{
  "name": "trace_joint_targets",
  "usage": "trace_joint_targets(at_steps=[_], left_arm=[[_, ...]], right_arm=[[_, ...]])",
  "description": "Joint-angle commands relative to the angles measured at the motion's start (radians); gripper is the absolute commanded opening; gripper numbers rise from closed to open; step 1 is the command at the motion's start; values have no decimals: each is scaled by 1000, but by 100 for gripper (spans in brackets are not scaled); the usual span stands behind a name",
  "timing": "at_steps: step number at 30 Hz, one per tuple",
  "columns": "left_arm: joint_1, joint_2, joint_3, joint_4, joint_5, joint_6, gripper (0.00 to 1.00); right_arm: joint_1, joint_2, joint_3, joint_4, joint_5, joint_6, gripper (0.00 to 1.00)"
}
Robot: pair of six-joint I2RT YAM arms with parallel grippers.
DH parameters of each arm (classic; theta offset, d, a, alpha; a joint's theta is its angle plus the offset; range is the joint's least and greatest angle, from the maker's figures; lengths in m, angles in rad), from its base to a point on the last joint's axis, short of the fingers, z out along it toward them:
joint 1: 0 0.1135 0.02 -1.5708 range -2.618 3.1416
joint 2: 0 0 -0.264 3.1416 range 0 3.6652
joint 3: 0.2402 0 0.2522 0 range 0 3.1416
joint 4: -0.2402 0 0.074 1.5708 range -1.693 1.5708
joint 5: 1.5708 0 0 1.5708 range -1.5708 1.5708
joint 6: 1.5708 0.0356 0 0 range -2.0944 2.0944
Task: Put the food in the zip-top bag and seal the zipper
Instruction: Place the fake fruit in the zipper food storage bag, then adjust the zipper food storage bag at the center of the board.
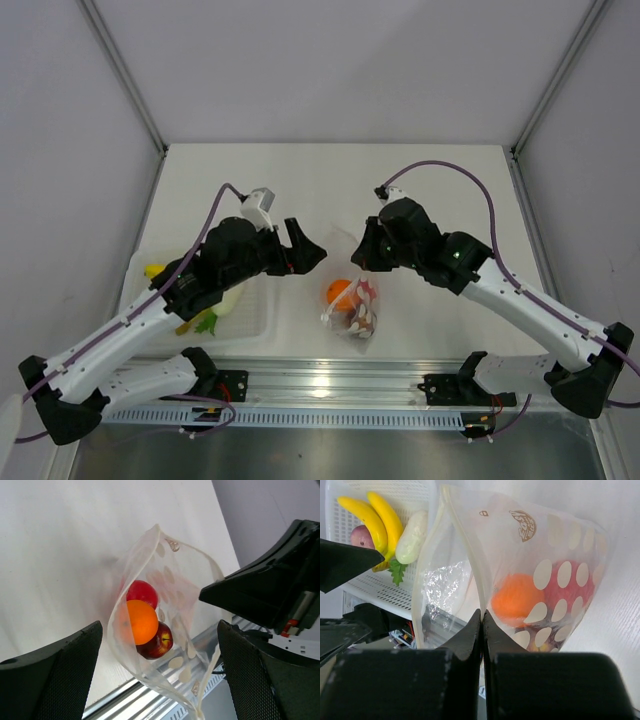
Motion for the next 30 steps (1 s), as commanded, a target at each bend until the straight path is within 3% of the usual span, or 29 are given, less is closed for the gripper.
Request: trace_joint_targets(at_steps=[1,9,12,15,16,17,24,30], left_arm=[[-9,15,-26,-41,-34,43,96],[-9,131,-47,-35,-51,52,95],[-11,182,-40,-12,1,69,83],[-9,217,-14,18,105,78,32],[-9,222,5,32,163,81,4],[-11,222,12,53,187,80,0],[-25,179,71,205,481,40,1],[-32,184,37,172,402,21,0]], right_arm=[[-6,-31,18,8,-5,-2,0],[-7,-43,13,-2,-3,-2,0],[-18,-49,-3,5,-2,-2,0],[-32,-49,-25,5,-8,-8,0],[-34,-49,-27,2,-3,-10,0],[-37,-51,-25,-15,13,-15,0],[-41,-127,30,-81,87,-56,0],[-60,-155,-9,-61,64,-51,0]])
